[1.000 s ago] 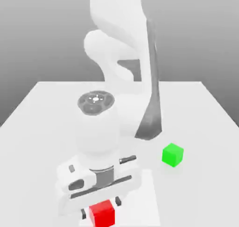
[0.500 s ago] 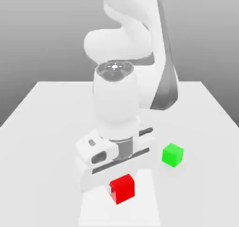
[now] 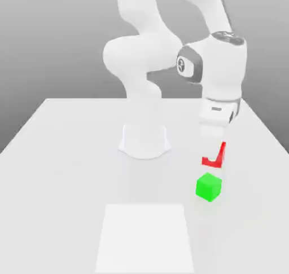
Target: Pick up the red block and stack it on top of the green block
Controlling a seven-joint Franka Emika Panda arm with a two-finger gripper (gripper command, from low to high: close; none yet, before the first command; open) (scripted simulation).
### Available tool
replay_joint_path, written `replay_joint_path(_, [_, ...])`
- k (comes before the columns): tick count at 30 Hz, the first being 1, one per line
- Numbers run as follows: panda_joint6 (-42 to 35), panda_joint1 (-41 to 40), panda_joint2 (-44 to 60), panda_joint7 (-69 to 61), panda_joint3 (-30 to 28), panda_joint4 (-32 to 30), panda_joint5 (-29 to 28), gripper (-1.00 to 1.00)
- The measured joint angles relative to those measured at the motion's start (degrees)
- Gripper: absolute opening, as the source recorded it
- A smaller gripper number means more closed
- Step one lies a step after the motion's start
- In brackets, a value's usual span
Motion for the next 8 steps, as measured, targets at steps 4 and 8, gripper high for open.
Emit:
replay_joint_path(4, [7.8, -1.3, 8.0, 1.3, 0.9, 0.2, -2.0, -1.0])
replay_joint_path(8, [11.5, -1.8, 11.8, 2.5, 0.8, 0.3, -3.8, 1.0])
